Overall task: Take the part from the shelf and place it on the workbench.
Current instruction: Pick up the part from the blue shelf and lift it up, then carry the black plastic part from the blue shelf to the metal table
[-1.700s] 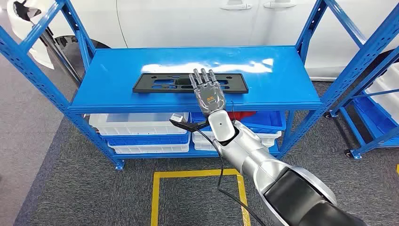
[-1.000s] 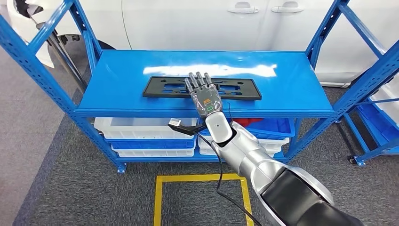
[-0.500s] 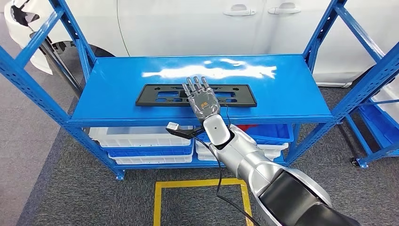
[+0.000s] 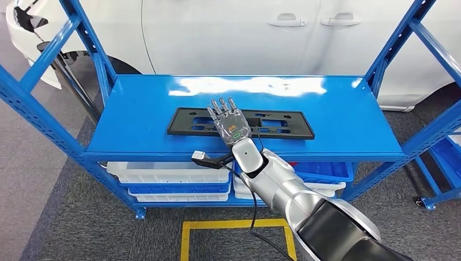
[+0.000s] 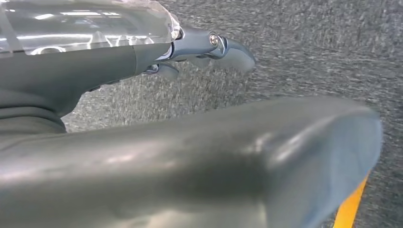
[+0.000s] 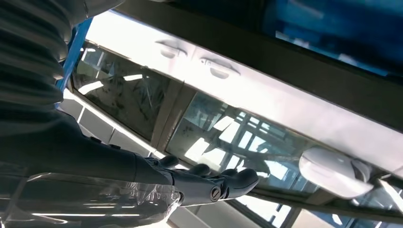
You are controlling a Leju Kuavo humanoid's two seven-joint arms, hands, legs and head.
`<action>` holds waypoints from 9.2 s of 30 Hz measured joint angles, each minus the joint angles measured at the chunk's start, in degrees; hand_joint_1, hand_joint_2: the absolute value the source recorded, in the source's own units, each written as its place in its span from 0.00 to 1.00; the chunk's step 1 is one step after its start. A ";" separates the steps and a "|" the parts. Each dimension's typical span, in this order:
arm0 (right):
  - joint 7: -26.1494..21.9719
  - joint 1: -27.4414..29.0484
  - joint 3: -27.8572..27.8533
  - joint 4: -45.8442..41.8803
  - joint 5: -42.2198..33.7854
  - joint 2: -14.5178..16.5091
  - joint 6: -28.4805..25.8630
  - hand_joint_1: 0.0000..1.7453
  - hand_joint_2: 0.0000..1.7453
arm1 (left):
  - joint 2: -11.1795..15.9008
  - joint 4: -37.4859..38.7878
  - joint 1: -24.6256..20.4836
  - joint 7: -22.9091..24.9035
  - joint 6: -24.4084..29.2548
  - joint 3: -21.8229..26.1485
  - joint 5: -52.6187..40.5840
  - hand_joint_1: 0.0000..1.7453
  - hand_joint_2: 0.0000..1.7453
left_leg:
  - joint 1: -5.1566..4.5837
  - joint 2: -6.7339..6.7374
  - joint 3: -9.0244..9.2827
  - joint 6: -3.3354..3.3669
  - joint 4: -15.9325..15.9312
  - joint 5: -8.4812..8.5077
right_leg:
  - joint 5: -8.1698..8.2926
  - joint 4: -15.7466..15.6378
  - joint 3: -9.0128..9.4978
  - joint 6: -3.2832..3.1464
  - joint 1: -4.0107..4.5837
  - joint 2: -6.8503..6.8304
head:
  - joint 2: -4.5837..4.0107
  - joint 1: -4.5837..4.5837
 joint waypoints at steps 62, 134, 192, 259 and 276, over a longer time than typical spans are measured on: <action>1.61 -1.69 -6.44 -0.52 -4.33 1.45 17.26 1.00 1.00 | -0.16 0.23 -1.59 -5.91 -2.28 0.40 1.28 0.00 1.00 | 0.07 0.15 -3.58 -0.24 0.60 3.16 | -3.18 0.44 3.48 1.03 -0.70 0.08 | -0.01 -0.01; -54.63 44.68 -28.41 -92.85 -103.03 -9.55 57.64 1.00 1.00 | 2.35 0.23 0.03 -2.57 -1.73 2.90 2.73 0.00 1.00 | -0.08 0.77 -8.85 -1.88 16.42 -2.78 | -2.87 -1.78 5.07 -1.21 -0.31 -0.42 | -0.01 -0.01; -54.71 49.57 -40.04 -98.27 -99.88 -4.09 66.67 1.00 1.00 | 2.24 0.30 -0.42 -0.52 -0.22 2.76 0.84 0.00 1.00 | -0.64 1.68 -4.06 -1.50 11.41 -6.74 | -3.30 -1.65 5.64 -1.46 -0.59 -0.52 | -0.01 -0.01; -54.59 40.98 -25.20 -94.95 -102.08 -9.15 55.64 1.00 1.00 | 1.21 0.28 0.14 2.02 4.52 1.55 -1.42 0.00 1.00 | 0.66 -1.97 -2.71 -2.46 4.72 -0.25 | -3.39 0.08 4.13 -0.76 -1.00 5.03 | -0.01 0.00; -54.67 41.99 -28.89 -95.72 -98.35 -6.09 57.70 1.00 1.00 | 1.49 0.28 -0.37 1.59 2.54 0.52 -3.84 0.00 1.00 | 0.04 5.61 0.52 -1.00 -0.09 -0.26 | -3.31 0.72 3.16 1.00 -0.57 -4.34 | -0.01 0.01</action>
